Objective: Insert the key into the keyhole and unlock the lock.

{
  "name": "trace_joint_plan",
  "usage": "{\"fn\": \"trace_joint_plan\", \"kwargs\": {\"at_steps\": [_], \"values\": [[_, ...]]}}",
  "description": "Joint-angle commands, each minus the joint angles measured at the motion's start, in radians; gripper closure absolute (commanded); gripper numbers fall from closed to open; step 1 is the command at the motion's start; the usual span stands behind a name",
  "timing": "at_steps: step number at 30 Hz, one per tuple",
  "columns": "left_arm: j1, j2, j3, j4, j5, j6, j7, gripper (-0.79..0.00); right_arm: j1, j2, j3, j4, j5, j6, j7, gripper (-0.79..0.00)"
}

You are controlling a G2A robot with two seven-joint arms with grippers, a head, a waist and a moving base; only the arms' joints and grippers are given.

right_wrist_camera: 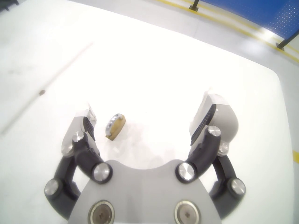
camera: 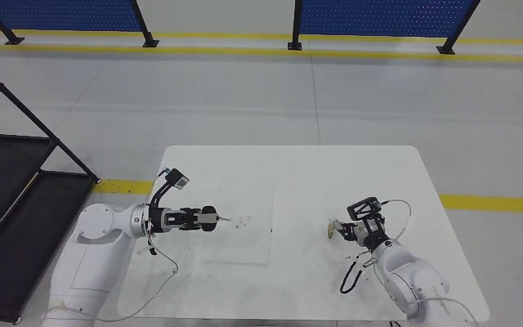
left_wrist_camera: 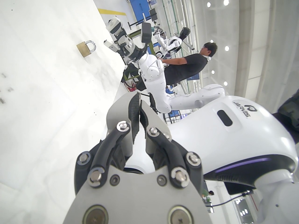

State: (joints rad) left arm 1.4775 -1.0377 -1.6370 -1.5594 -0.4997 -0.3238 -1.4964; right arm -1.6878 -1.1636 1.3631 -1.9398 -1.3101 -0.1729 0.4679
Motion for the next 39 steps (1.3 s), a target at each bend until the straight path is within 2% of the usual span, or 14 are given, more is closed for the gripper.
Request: {"fn": "trace_joint_plan", "kwargs": {"at_steps": [1, 8, 12, 17, 23, 26, 39], "values": [[0.0, 0.0, 0.0, 0.0, 0.0, 0.0, 0.0, 0.0, 0.016, -0.002, -0.013, -0.045, 0.0, 0.02, 0.093, -0.785], [0.0, 0.0, 0.0, 0.0, 0.0, 0.0, 0.0, 0.0, 0.1, -0.012, -0.084, -0.157, 0.02, 0.115, 0.444, -0.785], [0.0, 0.0, 0.0, 0.0, 0.0, 0.0, 0.0, 0.0, 0.191, -0.023, -0.125, -0.142, 0.077, 0.182, 0.651, -0.785], [0.0, 0.0, 0.0, 0.0, 0.0, 0.0, 0.0, 0.0, 0.322, -0.036, -0.179, -0.059, 0.1, 0.233, 0.816, -0.785], [0.0, 0.0, 0.0, 0.0, 0.0, 0.0, 0.0, 0.0, 0.447, -0.055, -0.237, 0.073, 0.162, 0.297, 0.931, -0.785], [0.0, 0.0, 0.0, 0.0, 0.0, 0.0, 0.0, 0.0, 0.5, -0.063, -0.275, 0.129, 0.153, 0.297, 0.979, -0.785], [0.0, 0.0, 0.0, 0.0, 0.0, 0.0, 0.0, 0.0, 0.504, -0.063, -0.278, 0.132, 0.157, 0.294, 0.98, -0.785]]}}
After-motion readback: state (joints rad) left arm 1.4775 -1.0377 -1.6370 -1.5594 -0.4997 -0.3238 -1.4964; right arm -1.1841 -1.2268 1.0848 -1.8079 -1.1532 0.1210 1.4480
